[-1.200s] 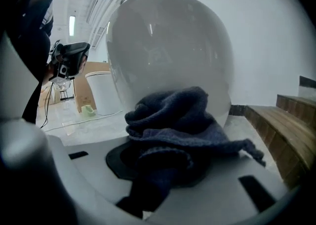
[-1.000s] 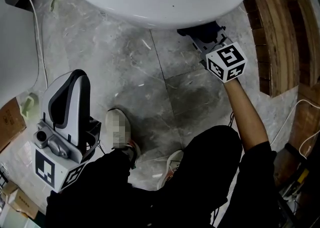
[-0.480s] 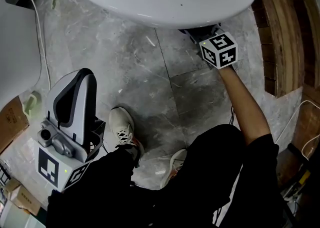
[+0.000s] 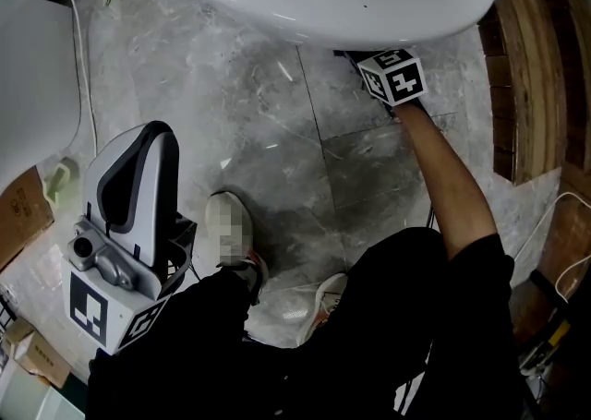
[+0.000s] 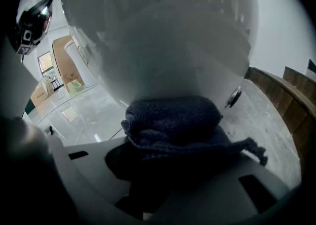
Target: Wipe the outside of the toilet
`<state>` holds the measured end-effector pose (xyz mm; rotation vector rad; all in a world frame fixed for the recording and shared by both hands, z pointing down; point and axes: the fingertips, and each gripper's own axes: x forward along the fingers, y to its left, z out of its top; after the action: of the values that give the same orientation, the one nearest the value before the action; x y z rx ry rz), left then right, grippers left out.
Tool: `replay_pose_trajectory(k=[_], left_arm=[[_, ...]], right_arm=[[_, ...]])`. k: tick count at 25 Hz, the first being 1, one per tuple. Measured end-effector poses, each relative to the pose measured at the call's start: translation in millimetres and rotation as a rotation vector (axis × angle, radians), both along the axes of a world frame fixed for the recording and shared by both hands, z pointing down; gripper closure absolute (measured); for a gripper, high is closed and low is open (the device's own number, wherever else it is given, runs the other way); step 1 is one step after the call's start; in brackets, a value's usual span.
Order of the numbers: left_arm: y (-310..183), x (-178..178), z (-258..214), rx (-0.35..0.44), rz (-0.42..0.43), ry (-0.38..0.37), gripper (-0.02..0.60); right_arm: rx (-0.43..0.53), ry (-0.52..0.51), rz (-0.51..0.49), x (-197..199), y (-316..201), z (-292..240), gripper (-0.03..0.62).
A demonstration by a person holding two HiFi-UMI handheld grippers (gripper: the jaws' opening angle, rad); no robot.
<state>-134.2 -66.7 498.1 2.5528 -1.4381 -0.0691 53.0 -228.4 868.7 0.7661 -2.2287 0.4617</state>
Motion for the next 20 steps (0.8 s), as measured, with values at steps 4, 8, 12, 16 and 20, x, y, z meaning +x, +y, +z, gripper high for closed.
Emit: replay_pose_trajectory(k=[4,8,12,16,20], left_arm=[[2,-1,0,-0.001,0.000,-0.007,0.572],[3,-1,-4,0.008,-0.006,-0.002,0.572],[6,-1,-8,0.023,-0.011,0.001,0.572],[8,-1,-14,0.037,-0.016,0.009,0.572],[8,5,-14,0.039,-0.002,0.011,0.572]], right_arm=[[-0.063,0.030,0.022,-2,0,12,0.474],[-0.095,0.081,0.012,-1,-2,20,0.473],[-0.077,0.045,-0.023,3,6,8,0.473],[0.016,-0.074,-0.051,26,30,-31,0.477],[0.137,-0.153,-0.049,55,52,-109,0.477]])
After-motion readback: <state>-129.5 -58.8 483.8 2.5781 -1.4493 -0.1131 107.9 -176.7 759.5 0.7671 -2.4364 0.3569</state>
